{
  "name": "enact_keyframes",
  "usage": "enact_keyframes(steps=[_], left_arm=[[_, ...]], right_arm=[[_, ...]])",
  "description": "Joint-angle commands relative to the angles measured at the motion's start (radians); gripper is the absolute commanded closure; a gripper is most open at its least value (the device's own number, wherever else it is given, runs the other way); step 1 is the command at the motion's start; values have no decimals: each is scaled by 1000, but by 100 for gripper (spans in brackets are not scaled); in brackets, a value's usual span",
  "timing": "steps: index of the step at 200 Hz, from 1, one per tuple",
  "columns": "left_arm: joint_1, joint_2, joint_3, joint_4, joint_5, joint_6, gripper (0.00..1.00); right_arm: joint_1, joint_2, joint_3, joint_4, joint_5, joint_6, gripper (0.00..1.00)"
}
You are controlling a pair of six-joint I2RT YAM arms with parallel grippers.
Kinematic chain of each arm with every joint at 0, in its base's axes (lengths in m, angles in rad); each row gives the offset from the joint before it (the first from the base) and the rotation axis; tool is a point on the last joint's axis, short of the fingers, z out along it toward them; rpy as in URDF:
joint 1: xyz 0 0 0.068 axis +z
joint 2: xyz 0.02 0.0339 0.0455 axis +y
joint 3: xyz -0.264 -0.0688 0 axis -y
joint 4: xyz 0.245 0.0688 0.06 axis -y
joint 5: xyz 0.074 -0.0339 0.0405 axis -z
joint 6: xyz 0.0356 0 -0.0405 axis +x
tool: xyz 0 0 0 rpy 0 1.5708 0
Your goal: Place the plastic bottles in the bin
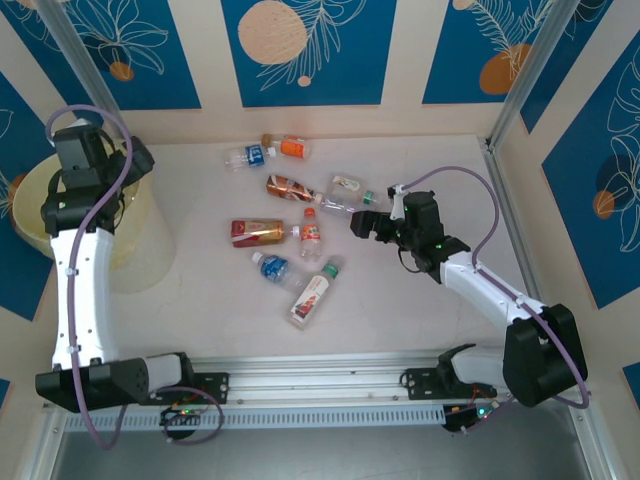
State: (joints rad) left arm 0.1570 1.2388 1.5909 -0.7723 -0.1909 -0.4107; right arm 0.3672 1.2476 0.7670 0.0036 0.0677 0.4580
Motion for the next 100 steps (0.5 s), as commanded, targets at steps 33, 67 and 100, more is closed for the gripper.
enact_keyframes(steps=[33, 67, 100], left_arm=[[-17, -93, -38, 121, 143, -23, 0], [-118, -84, -43, 135, 129, -19, 0], [-272, -24, -15, 115, 57, 12, 0]], right_arm=[[7, 14, 20, -5, 42, -1, 0], [5, 41, 29, -4, 55, -2, 1], [1, 99, 84, -61, 7, -124, 1]])
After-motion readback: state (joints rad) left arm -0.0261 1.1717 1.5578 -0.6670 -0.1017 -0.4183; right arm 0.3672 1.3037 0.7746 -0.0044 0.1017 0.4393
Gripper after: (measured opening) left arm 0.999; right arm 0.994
